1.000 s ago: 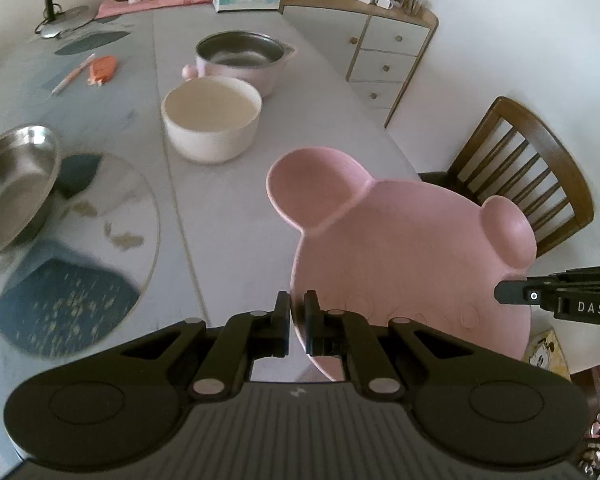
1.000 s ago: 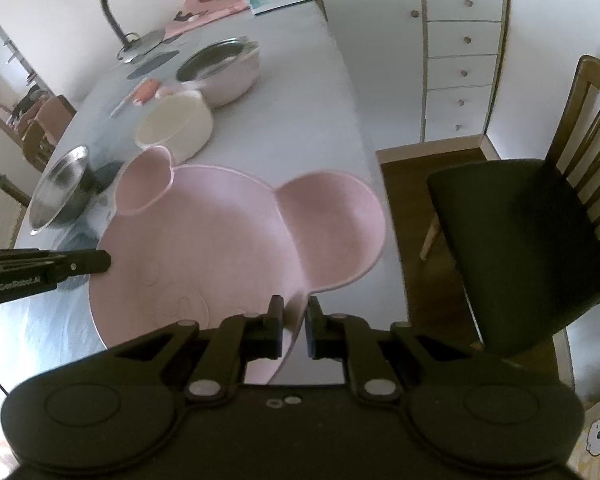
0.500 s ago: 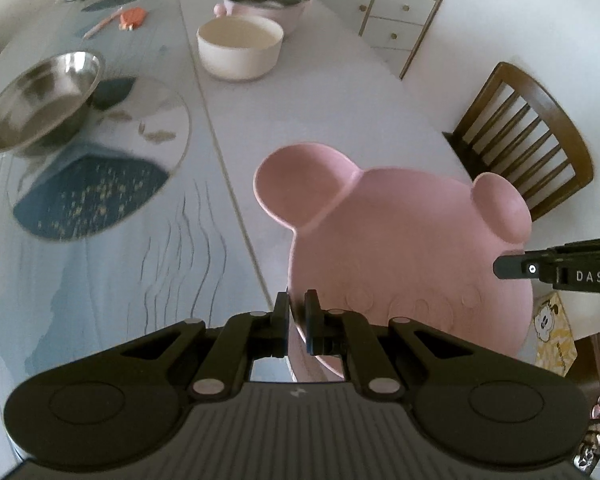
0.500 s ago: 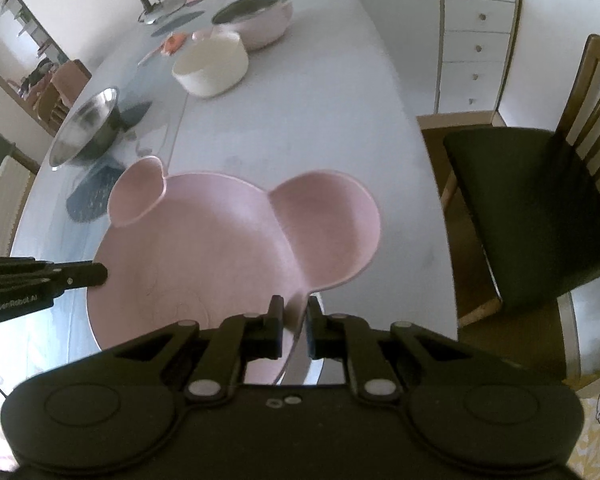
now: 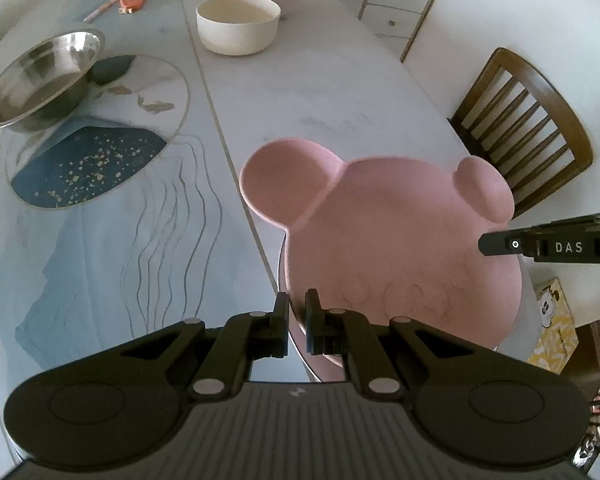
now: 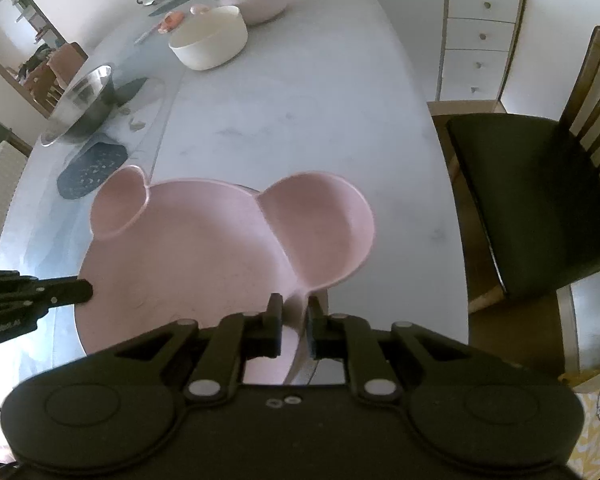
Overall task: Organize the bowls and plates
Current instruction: 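Carry the pink bear plate with both grippers toward the table edge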
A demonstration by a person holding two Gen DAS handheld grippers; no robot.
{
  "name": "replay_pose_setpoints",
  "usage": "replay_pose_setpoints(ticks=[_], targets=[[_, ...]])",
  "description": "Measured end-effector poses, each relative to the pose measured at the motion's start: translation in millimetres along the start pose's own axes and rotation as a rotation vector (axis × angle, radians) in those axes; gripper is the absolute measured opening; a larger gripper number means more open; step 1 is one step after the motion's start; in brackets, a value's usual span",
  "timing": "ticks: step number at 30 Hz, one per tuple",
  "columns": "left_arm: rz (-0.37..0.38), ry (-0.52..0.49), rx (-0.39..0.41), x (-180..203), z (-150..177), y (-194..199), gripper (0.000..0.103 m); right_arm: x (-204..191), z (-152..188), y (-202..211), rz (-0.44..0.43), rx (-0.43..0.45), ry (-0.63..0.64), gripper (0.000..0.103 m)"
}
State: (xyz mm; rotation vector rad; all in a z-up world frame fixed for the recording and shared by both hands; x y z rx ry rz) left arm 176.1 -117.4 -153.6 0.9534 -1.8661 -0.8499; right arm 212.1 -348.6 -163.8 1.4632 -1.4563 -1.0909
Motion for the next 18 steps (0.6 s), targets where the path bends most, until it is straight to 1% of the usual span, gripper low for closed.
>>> replay_pose_setpoints(ticks=[11,18], targets=[[0.010,0.021,-0.036,-2.2,9.9,-5.6,0.006,-4.8,2.5,-4.0,0.029,-0.010,0.045,0.014],[0.016,0.026,-0.025,-4.1,9.9,-4.3,0.006,-9.9,3.1,-3.0,0.053,-0.002,0.061,0.018]])
Point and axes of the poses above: each gripper's, at about its wrist camera, not at the fingertips, and y roughly against the way its jaws point, x to its right, z to its underside, the point moved 4 cm from there along -y, roughly the way its jaws point, and after that the axes turned 13 degrees about z, right-handed, at the moved point
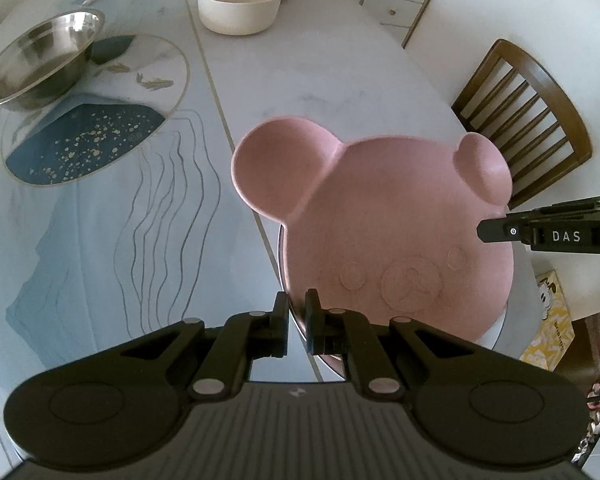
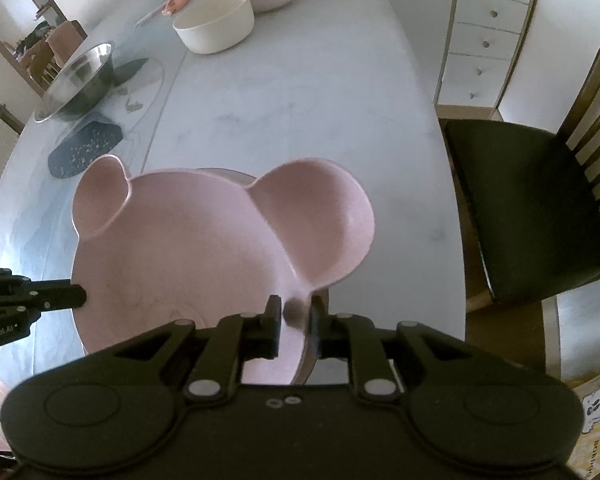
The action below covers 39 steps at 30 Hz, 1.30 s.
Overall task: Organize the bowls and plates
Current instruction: 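Carry the pink bear plate with both grippers toward the table edge, then lower the pink bear plate and open both grippers, then move both grippers over to the large steel bowl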
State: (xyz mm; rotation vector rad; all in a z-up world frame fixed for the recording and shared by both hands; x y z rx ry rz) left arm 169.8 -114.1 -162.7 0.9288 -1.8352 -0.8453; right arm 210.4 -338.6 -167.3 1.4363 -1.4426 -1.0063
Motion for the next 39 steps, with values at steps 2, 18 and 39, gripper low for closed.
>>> replay_pose_setpoints(ticks=[2,18,39], targets=[[0.001,0.000,0.001,0,0,0,0.006,0,0,2,0.010,0.009,-0.005,0.019],[-0.014,-0.021,0.063,1,2,18,0.017,-3,8,40,-0.011,0.099,-0.059,0.037],[-0.110,-0.074,0.389,9,14,136,0.068,-89,13,137,-0.108,0.336,0.020,0.081]])
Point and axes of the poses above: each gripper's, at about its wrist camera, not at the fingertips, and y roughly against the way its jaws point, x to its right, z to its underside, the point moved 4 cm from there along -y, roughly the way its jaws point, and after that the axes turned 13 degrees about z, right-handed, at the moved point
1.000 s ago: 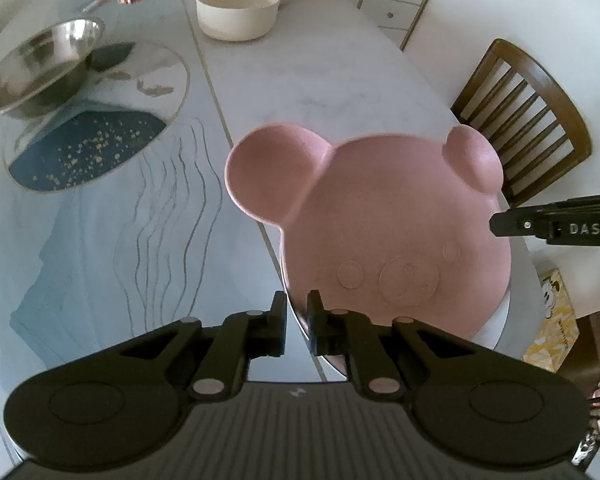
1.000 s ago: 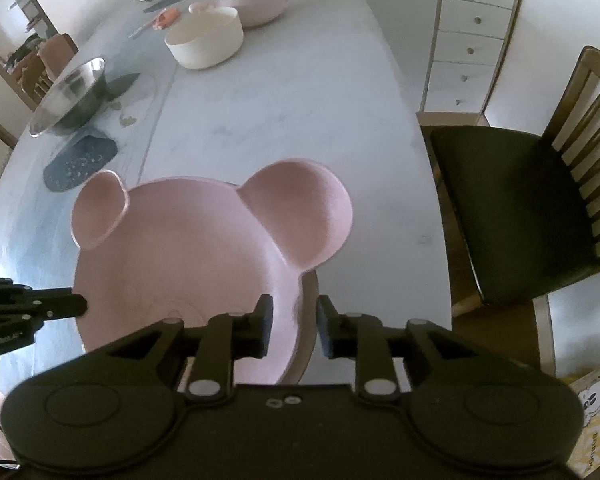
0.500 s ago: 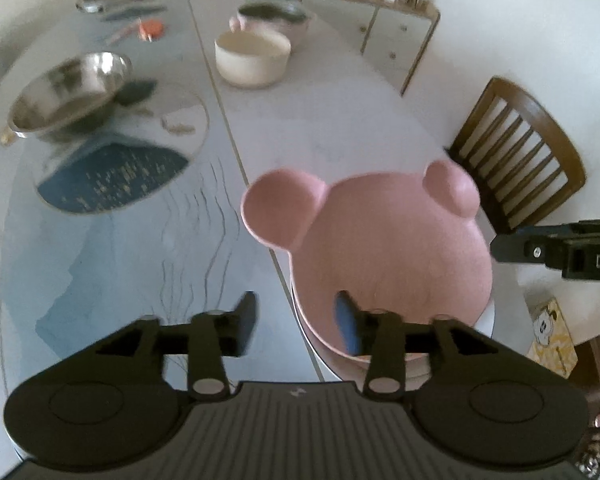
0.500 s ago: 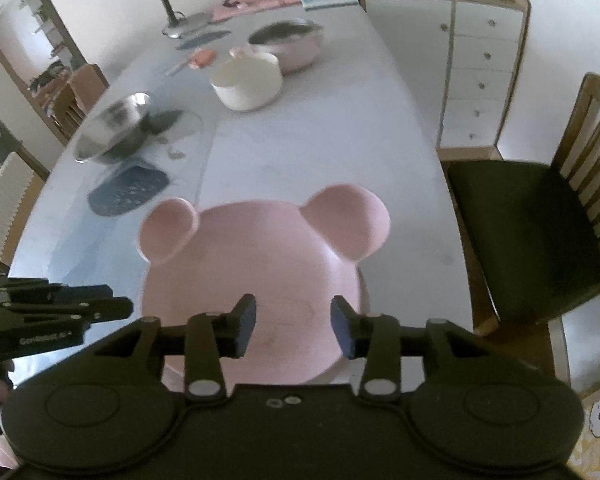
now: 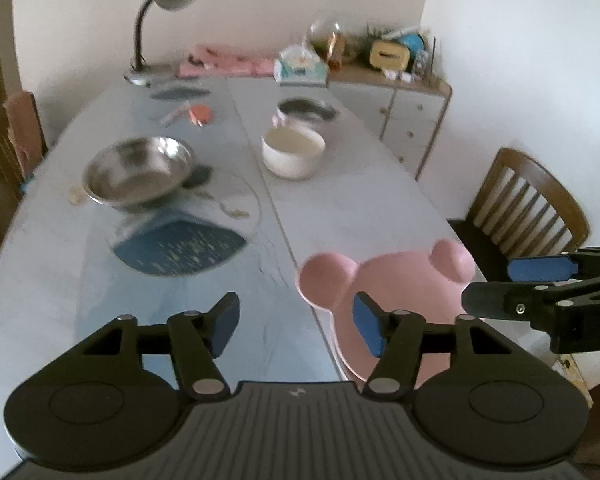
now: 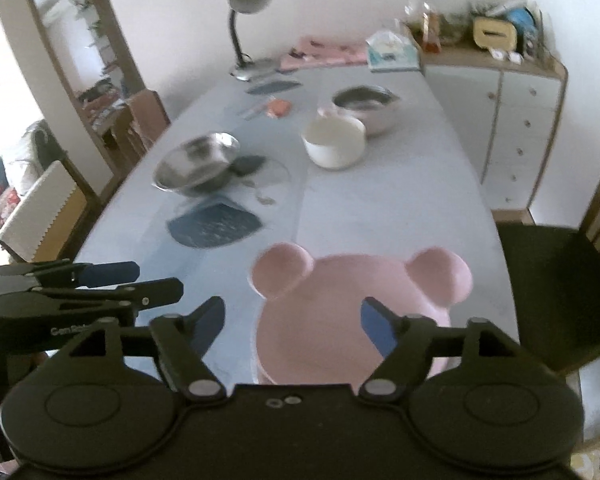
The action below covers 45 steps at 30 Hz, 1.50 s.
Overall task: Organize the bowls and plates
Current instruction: 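Move both grippers over to the large steel bowl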
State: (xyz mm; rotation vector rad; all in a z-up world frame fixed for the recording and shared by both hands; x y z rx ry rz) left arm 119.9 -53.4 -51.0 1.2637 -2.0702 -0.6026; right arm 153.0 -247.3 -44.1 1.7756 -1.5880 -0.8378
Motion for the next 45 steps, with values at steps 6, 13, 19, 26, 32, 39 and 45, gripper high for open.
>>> replay_pose_setpoints(ticks=[6,13,19,26,32,39,45], targets=[[-0.069,0.006,0.064,-17,-13,31,0.075,-30,-14,9,-0.028,0.051,0.025,0.088],[-0.132,0.025,0.116,-45,-32,46,0.077,-65,-40,4,-0.038,0.114,0.079,0.094],[-0.185,0.059,0.154,-71,-53,38,0.081,-82,-73,-16,-0.044,0.190,0.103,0.102],[-0.253,0.110,0.165,-120,-86,11,0.081,-97,-117,-64,-0.048,0.203,0.115,0.103],[-0.314,0.155,0.154,-168,-108,-19,0.081,-104,-153,-119,-0.026,0.175,0.123,0.103],[-0.366,0.208,0.101,-218,-118,-63,0.081,-117,-180,-184,-0.020,0.106,0.139,0.101],[-0.388,0.271,0.041,-253,-120,-101,0.081,-135,-190,-238,-0.008,0.049,0.179,0.098]])
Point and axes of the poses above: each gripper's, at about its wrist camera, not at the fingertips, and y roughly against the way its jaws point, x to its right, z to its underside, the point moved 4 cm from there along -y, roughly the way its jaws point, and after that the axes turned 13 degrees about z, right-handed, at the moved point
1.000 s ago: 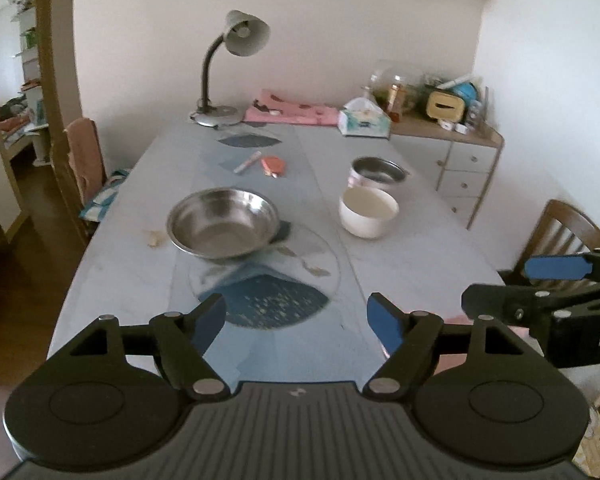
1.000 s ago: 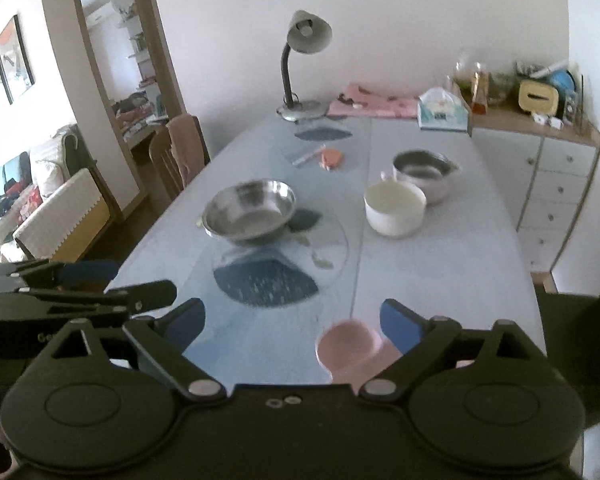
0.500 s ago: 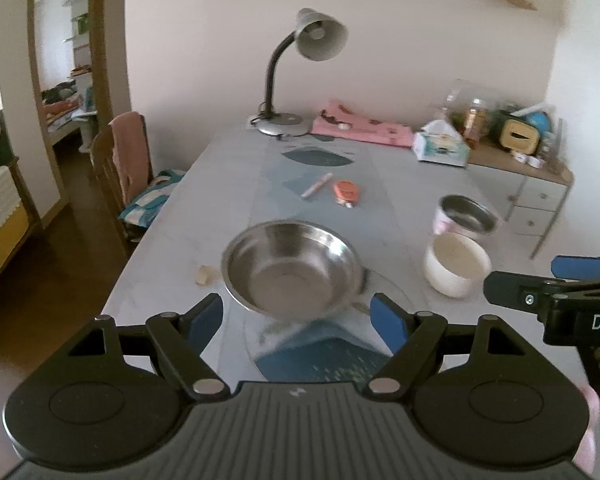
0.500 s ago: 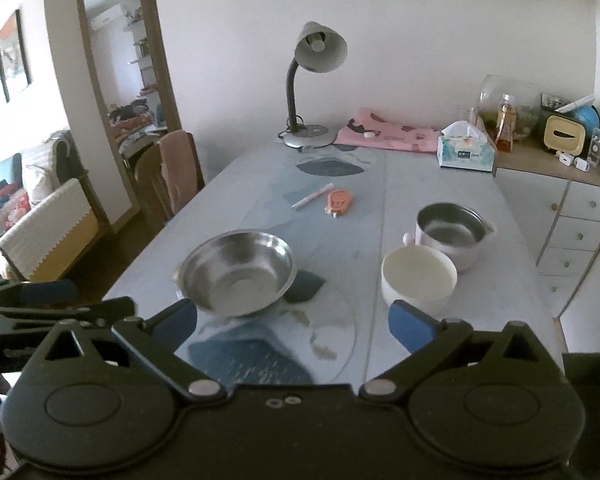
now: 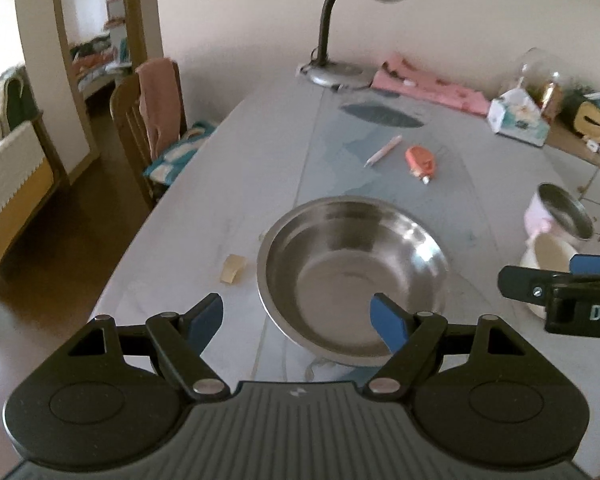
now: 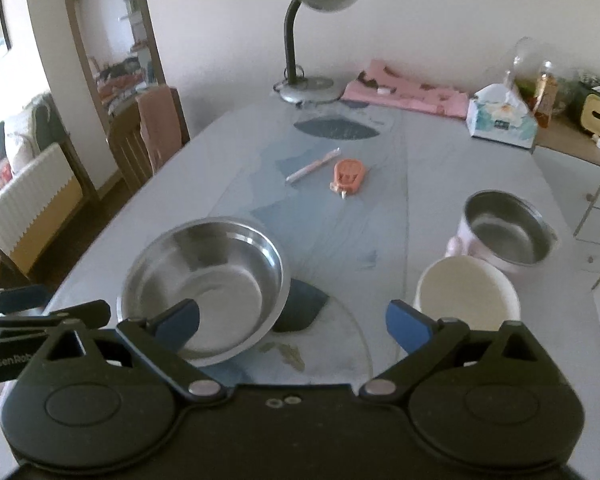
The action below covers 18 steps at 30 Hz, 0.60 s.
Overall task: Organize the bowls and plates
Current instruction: 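Move both grippers over to the large steel bowl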
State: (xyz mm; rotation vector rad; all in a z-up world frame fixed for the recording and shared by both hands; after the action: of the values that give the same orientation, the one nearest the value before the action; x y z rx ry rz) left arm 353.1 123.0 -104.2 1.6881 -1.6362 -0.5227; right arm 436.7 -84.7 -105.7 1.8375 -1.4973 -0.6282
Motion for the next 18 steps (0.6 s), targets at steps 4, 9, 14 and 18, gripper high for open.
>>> replay_pose_setpoints(ticks=[4,9,14,18], targets=[[-0.010,0.059,-0.025,-14,-3,-25,0.081,-9,-3,-33,0.000,-0.049,0.021,0.095],[-0.016,0.126,-0.059,-28,-5,-50,0.081,-15,-7,-70,0.003,-0.111,0.028,0.083],[-0.046,0.137,-0.100,-33,-5,-71,0.080,-20,-7,-95,0.003,-0.154,0.037,0.074],[-0.063,0.150,-0.126,-37,-5,-82,0.068,-22,-5,-108,-0.005,-0.179,0.033,0.070]])
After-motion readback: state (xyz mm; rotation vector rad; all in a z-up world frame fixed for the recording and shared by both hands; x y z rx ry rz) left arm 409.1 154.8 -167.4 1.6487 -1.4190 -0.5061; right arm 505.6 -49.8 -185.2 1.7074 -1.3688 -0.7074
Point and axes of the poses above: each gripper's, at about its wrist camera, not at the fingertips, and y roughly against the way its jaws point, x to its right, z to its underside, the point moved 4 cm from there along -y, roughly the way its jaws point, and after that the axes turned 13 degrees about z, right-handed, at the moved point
